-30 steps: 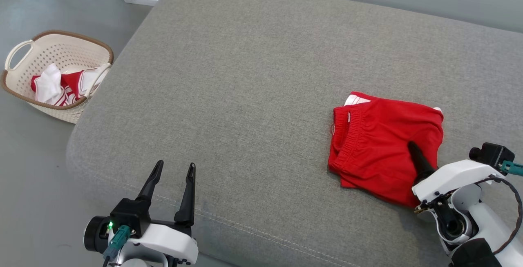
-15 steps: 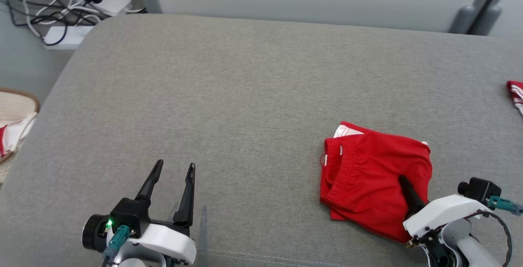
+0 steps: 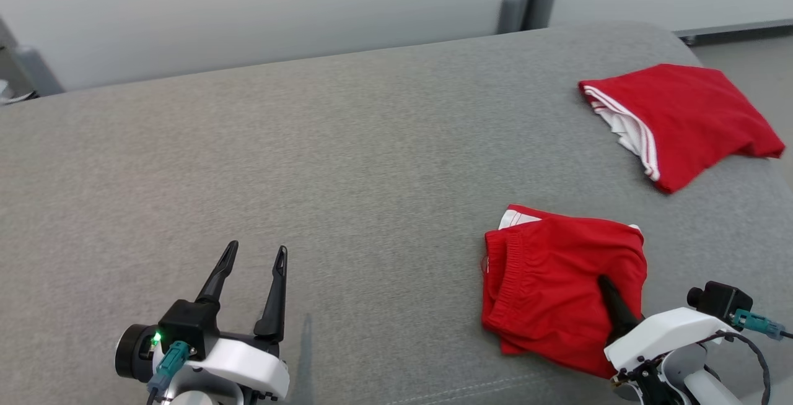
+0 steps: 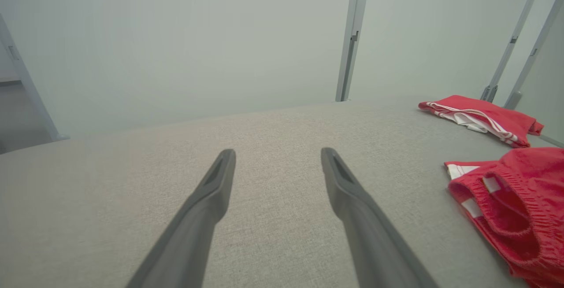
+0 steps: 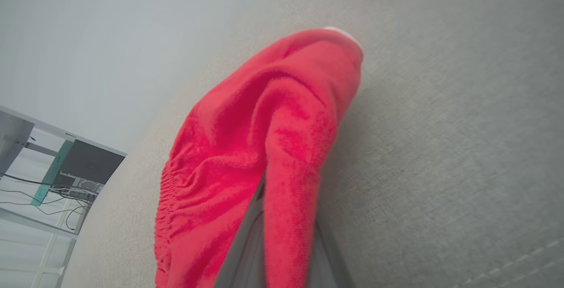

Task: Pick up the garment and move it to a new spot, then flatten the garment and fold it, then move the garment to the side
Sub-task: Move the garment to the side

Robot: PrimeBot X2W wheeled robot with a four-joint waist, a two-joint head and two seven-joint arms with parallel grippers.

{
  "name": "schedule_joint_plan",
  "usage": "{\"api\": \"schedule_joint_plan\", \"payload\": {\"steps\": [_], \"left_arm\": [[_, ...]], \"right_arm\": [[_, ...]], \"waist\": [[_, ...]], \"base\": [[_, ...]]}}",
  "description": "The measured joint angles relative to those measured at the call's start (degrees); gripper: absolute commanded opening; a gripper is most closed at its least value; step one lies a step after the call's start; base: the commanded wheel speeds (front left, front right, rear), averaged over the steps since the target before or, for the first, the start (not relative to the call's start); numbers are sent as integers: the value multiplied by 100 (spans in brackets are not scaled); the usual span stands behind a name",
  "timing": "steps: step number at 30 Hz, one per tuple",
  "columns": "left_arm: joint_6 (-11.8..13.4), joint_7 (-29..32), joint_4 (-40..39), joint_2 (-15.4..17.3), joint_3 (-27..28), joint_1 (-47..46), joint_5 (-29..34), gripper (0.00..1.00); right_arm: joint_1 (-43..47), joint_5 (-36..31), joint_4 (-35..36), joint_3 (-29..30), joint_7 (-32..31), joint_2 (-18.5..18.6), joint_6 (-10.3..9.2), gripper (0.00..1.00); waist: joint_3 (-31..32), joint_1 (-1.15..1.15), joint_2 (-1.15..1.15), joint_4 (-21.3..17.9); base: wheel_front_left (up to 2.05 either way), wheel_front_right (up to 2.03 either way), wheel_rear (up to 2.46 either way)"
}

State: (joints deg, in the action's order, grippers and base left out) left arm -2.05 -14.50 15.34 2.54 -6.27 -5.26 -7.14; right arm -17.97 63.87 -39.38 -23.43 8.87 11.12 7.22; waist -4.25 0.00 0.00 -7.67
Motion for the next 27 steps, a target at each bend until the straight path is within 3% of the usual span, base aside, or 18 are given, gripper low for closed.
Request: {"api": "schedule_joint_plan", "payload": {"steps": [6, 11, 19, 27], "left_arm": [[-42, 0, -4, -1, -1, 0, -2, 100], [-49, 0, 0, -3, -33, -3, -5, 100], [-219, 0, 9, 1, -135, -255, -1, 100], [-219, 0, -56, 1, -185, -432, 8, 100]], "right_arm": [[-1, 74, -5, -111, 36, 32, 0, 0], [-155, -143, -51, -270, 187, 258, 0, 0], [-1639, -1388, -541, -634, 312, 793, 1, 0], [-2783, -2000, -1518, -477, 327, 1346, 1, 0]], "waist": [[-7, 0, 0, -651], [-192, 0, 0, -839], [-554, 0, 0, -559], [-871, 0, 0, -38]], "base": [[0, 0, 0], [0, 0, 0], [0, 0, 0], [0, 0, 0]]}}
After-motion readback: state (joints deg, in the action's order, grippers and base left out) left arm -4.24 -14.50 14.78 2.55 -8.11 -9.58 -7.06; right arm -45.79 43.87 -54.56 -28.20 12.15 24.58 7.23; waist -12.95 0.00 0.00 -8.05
